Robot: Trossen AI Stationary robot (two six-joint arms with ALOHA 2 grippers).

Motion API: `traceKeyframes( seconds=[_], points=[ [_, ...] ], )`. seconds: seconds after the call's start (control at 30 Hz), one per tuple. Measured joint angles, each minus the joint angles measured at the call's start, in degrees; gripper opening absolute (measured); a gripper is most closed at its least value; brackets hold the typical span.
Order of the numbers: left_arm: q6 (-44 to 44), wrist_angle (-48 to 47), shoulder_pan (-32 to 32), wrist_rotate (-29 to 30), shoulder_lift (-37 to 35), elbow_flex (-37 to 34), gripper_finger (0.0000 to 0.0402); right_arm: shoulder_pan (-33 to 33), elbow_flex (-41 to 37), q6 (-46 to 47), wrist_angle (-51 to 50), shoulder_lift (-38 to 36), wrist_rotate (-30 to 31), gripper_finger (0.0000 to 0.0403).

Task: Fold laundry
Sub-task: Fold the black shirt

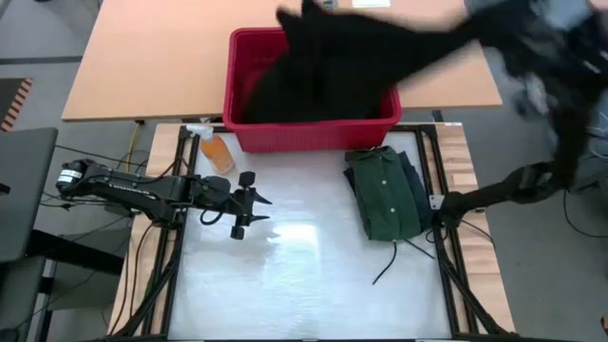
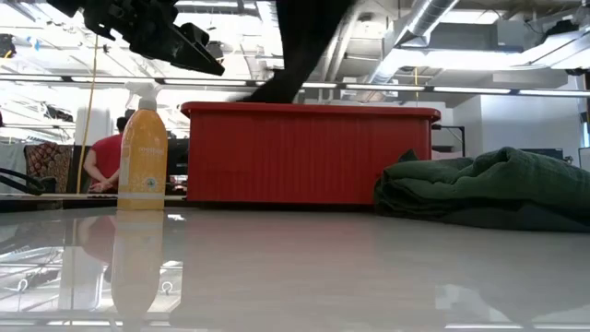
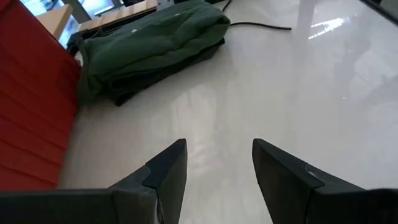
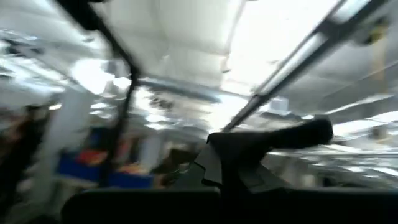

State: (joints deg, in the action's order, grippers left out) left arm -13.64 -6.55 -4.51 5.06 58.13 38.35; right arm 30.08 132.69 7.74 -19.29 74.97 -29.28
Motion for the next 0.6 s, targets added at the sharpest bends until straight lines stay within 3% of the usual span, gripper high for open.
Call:
traceKeyframes(
  seconds=[0.2,0.33,0.43,0.6],
  points=[
    [5.68,-1.27,-1.51,-0.18,0.0,0.0,0.0171,-12.11,-0.42,-5.23,-29.43,-2.0,-0.06,0.002],
    [9.5,-1.49,-3.93,0.59,0.0,0.0,0.0171,-21.93,-5.69,-5.1,-45.46,0.01,2.51,0.0021],
    [12.64,-0.83,-6.39,2.33,0.0,0.0,0.0171,-28.78,-13.5,-3.3,-49.99,2.0,4.4,0.0019],
    [19.26,1.36,-12.35,7.19,0.36,-0.02,0.0171,-38.46,-27.99,0.27,-47.13,5.55,3.37,0.002]
  ],
)
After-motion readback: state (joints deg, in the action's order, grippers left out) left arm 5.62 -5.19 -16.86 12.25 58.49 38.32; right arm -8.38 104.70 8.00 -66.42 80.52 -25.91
